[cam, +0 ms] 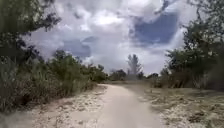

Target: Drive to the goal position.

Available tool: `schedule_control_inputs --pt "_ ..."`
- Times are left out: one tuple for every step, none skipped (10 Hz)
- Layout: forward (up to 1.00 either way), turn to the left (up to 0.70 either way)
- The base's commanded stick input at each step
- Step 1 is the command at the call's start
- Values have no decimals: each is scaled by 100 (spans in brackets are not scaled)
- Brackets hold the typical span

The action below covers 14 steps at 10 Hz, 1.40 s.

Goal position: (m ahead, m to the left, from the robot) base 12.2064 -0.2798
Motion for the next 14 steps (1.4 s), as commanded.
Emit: schedule_control_inputs --pt "50 0" --pt "50 0" --pt "50 0" --pt "50 0" --pt "50 0" --pt "50 0" --pt "50 0" --pt "50 0" --pt "50 0" --pt "50 0" --pt "50 0" --pt "50 0" --pt "50 0" --pt "50 0"
